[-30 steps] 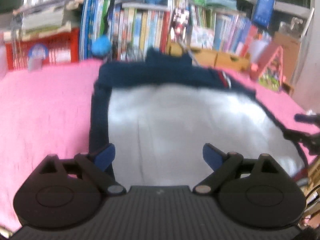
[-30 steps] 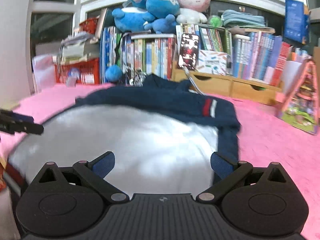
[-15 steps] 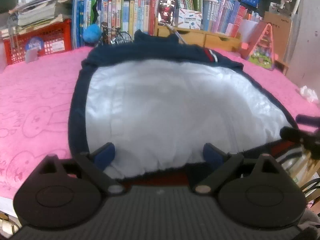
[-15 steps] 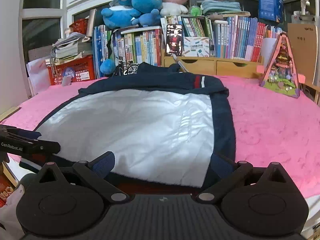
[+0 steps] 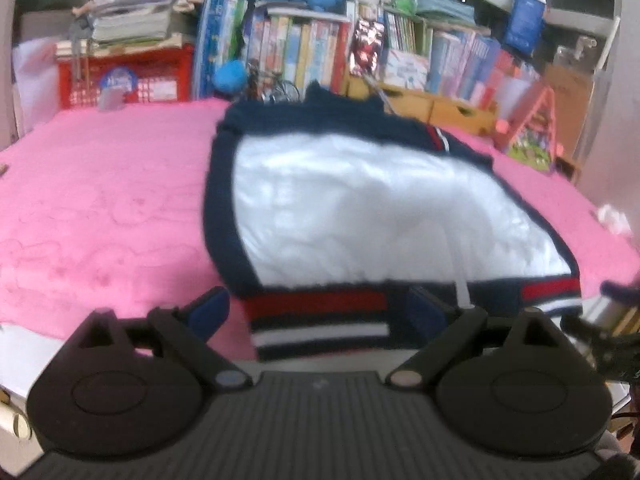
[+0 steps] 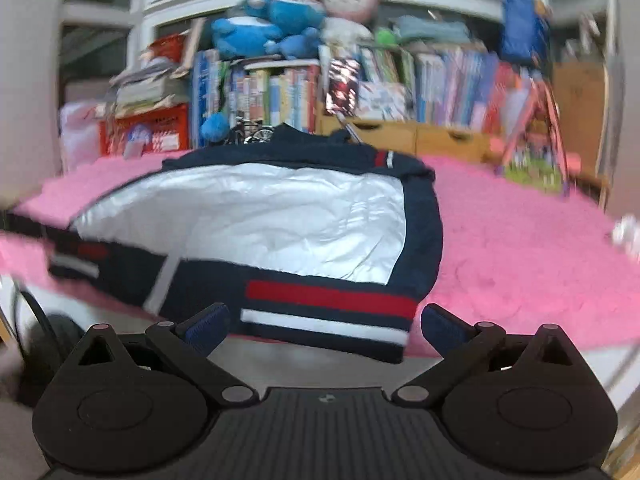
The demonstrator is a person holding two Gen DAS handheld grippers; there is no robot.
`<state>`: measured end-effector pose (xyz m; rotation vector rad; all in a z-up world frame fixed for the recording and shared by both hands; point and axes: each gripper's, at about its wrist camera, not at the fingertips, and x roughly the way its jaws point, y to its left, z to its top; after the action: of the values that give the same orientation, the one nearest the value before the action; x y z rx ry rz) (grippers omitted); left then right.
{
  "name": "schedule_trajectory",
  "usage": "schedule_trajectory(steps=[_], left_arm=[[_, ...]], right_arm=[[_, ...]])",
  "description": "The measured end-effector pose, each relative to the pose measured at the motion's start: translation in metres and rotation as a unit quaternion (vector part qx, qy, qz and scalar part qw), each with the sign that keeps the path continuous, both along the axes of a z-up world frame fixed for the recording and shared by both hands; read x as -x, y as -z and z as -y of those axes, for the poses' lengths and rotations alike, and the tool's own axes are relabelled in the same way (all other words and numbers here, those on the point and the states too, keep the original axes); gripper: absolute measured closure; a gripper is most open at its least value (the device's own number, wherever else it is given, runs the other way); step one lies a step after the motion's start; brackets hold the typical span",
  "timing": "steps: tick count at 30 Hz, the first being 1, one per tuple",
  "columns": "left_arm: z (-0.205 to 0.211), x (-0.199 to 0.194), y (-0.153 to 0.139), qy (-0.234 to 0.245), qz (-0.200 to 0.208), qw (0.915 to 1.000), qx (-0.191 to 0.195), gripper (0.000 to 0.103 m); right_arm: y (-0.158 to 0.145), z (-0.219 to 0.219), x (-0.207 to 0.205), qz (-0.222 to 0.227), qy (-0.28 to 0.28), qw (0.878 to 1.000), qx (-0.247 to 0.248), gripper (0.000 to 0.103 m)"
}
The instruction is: Fold clothes
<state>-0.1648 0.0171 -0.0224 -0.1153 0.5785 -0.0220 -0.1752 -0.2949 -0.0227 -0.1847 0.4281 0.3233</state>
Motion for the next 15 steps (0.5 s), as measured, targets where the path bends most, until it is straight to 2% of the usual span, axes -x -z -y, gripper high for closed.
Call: schedule_trajectory(steps=[2, 4, 6, 9, 11, 15], left_arm=[[-0.005, -0.002, -0.006, 0.018, 0.013, 0.9991, -0.038, 0.003], [-0.004, -0.006, -0.008, 0.038, 0.010, 0.9969, -0.068, 0.002], [0.000, -0.005, -0.004, 0.054, 0.001, 0.9965, -0.064, 0.002], [0.010, 0.000, 0.014, 0.069, -0.018, 0.9960, -0.055, 0.002], [0.018, 0.001, 0.026, 0.081, -0.036, 0.9931, -0.076, 0.002], [0.034, 0.000, 0.042, 0.099, -0.048, 0.9825, -0.150, 0.002]], right_arm=[[0.006, -0.009, 0.003, 0.049, -0.009, 0.996, 0.075, 0.000], [0.013, -0.016, 0.000, 0.068, -0.019, 0.989, 0.131, 0.000], [0.017, -0.019, -0.004, 0.065, -0.019, 0.988, 0.142, 0.000], [0.023, -0.017, -0.009, 0.047, -0.011, 0.992, 0.119, 0.000], [0.030, -0.018, -0.012, 0.039, -0.011, 0.991, 0.128, 0.000], [0.045, -0.030, -0.019, 0.053, -0.010, 0.977, 0.204, 0.000]])
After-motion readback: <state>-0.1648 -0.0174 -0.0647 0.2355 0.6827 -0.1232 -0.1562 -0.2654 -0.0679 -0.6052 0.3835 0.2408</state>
